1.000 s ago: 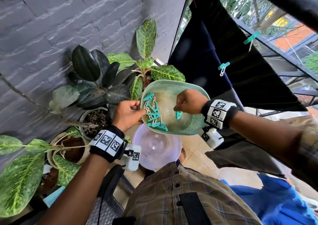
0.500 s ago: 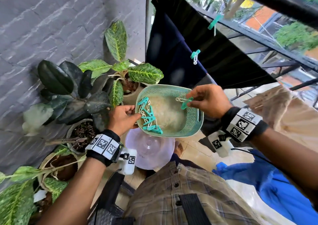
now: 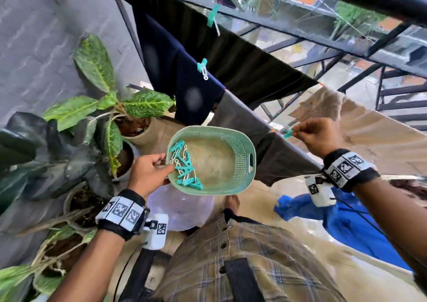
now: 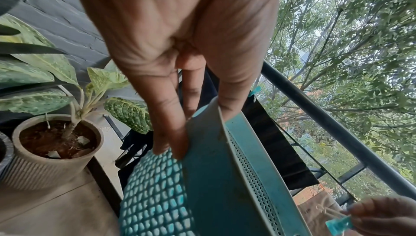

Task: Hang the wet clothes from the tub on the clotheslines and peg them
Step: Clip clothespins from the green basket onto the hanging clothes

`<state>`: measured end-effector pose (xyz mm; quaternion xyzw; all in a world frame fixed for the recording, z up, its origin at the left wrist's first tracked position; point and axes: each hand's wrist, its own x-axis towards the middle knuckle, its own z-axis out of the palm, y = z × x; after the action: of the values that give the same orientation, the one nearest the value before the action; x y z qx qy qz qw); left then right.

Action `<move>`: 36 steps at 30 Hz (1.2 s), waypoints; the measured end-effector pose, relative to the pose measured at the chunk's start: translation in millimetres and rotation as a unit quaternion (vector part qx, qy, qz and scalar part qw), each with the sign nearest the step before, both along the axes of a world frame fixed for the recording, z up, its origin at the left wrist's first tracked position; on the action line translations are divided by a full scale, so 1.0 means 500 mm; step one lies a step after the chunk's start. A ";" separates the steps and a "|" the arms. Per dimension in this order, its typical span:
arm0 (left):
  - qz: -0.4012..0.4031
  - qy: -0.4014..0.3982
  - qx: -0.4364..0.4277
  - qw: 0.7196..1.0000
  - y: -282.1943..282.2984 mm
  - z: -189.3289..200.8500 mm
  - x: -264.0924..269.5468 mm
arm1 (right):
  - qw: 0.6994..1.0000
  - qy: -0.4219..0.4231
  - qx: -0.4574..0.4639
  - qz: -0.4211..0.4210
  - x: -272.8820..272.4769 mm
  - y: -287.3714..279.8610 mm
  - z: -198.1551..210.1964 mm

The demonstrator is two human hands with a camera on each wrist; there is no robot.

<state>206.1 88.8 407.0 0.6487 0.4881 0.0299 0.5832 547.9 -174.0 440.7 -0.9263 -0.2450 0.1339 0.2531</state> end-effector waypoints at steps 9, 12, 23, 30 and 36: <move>0.001 -0.004 -0.028 1.000 -0.088 0.009 0.104 | 0.993 0.030 -0.109 0.026 0.060 -0.114 -0.086; 0.009 -0.006 -0.050 0.999 -0.115 0.017 0.135 | 0.991 0.035 -0.120 0.046 0.067 -0.127 -0.106; 0.030 0.005 -0.094 0.995 -0.135 0.013 0.171 | 0.991 0.044 -0.106 0.069 0.052 -0.124 -0.129; 0.044 0.003 -0.088 0.995 -0.149 0.033 0.171 | 0.988 0.051 -0.111 0.091 0.060 -0.132 -0.119; 0.054 -0.008 -0.081 0.995 -0.159 0.061 0.155 | 0.995 -0.003 -0.003 0.102 0.057 -0.108 -0.051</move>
<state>283.8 9.3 437.6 0.5715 0.5189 0.0267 0.6352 576.4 -228.1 415.1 -0.8978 -0.3382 0.1567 0.2345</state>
